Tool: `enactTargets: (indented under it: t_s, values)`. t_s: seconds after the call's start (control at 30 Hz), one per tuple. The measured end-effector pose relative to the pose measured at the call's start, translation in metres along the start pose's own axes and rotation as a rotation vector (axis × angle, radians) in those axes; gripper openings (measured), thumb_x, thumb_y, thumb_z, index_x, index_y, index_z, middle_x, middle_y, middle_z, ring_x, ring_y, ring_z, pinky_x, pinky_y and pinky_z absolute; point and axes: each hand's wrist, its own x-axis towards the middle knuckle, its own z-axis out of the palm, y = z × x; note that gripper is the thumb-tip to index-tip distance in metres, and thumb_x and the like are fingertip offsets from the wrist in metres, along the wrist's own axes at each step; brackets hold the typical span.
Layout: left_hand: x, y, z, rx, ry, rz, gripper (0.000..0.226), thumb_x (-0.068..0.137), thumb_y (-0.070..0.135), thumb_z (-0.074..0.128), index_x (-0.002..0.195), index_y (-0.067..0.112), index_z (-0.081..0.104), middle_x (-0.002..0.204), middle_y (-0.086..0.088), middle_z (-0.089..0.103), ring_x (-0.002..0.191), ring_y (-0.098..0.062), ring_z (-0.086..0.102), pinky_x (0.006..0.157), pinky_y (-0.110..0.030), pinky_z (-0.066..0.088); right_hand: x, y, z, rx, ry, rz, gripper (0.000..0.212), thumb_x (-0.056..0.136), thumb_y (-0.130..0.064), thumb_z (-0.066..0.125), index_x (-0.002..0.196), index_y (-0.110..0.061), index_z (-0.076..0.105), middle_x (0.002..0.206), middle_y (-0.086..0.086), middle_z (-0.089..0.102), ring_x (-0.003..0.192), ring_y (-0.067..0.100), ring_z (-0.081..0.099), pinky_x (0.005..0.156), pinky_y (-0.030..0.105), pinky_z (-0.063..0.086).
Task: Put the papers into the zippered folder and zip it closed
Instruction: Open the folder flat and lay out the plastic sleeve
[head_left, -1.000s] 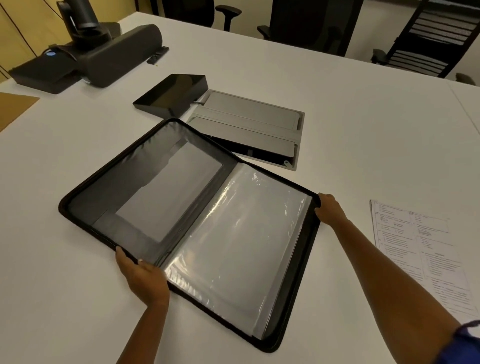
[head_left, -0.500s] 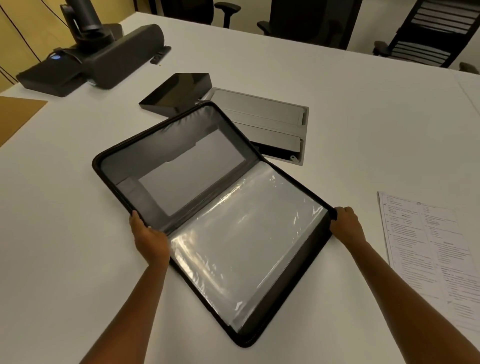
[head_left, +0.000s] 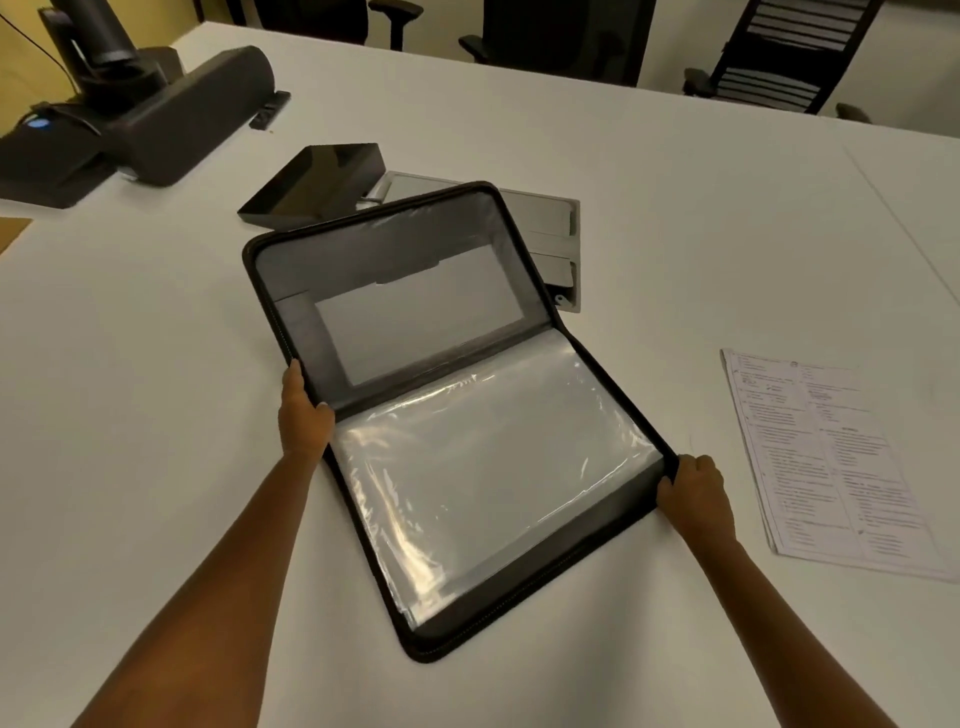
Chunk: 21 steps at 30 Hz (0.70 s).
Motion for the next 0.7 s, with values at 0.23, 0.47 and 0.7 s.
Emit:
enactTargets:
  t_s: [0.23, 0.47, 0.7]
  values:
    - [-0.017, -0.007, 0.013, 0.132, -0.150, -0.069, 0.059, 0.095, 0.001, 0.038, 0.145, -0.001, 0.007, 0.156, -0.020, 0.007, 0.145, -0.031, 0.009, 0.118, -0.037, 0.012, -0.032, 0.003, 0.004, -0.013, -0.012, 0.041, 0.023, 0.088, -0.004, 0.049, 0.106, 0.010, 0.050, 0.106, 0.029, 0.052, 0.096, 0.037, 0.051, 0.075, 0.033, 0.041]
    - [-0.086, -0.024, 0.028, 0.178, -0.027, -0.033, 0.055, 0.096, 0.009, 0.038, 0.144, -0.002, 0.013, 0.153, -0.024, 0.014, 0.140, -0.038, 0.020, 0.116, -0.046, 0.021, -0.027, -0.012, -0.002, 0.032, -0.117, 0.091, 0.040, 0.091, -0.021, 0.051, 0.117, 0.009, 0.046, 0.117, 0.029, 0.049, 0.107, 0.039, 0.051, 0.093, 0.044, 0.044]
    - [-0.104, -0.026, 0.028, 0.035, -0.026, -0.023, 0.056, 0.093, -0.002, 0.040, 0.144, 0.002, 0.018, 0.154, -0.019, 0.017, 0.142, -0.032, 0.021, 0.114, -0.043, 0.025, -0.030, -0.029, 0.007, 0.076, -0.026, 0.086, 0.042, 0.090, -0.019, 0.053, 0.119, 0.010, 0.044, 0.120, 0.030, 0.048, 0.110, 0.040, 0.047, 0.095, 0.041, 0.041]
